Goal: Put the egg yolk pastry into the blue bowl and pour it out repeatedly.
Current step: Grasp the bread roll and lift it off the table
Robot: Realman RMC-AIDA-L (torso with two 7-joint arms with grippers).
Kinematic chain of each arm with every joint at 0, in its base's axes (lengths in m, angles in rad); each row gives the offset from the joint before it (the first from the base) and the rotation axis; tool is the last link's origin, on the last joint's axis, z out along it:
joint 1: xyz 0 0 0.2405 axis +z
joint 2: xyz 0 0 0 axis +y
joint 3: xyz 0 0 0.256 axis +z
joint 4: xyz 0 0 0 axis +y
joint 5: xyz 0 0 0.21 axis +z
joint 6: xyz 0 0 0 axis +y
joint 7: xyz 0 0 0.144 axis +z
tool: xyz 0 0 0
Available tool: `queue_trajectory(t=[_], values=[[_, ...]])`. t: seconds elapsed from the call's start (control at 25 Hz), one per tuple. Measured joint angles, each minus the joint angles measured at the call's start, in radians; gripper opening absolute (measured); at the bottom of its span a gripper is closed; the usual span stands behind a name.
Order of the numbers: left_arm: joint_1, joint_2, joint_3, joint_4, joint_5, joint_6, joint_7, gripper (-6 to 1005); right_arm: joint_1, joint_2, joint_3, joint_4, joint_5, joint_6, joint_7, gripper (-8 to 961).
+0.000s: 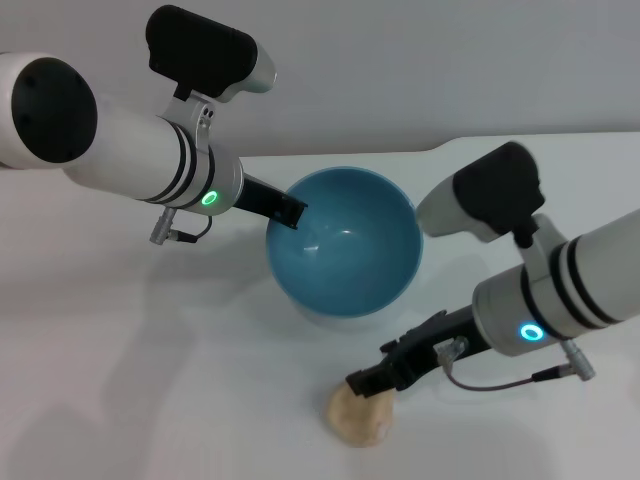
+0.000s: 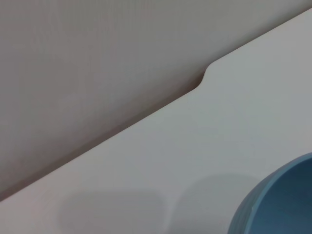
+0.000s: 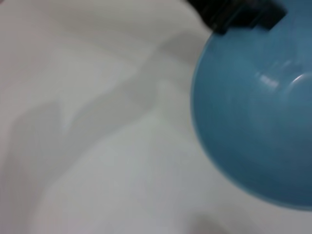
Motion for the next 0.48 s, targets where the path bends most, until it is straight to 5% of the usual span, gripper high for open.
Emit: queue_trajectory(t=[0.48], values=[[0.006, -0.001, 0.014, 0.013, 0.0, 0.0, 0.002, 13, 0.046, 0.0, -0.056, 0.113, 0.023, -0.058, 0.002, 494]])
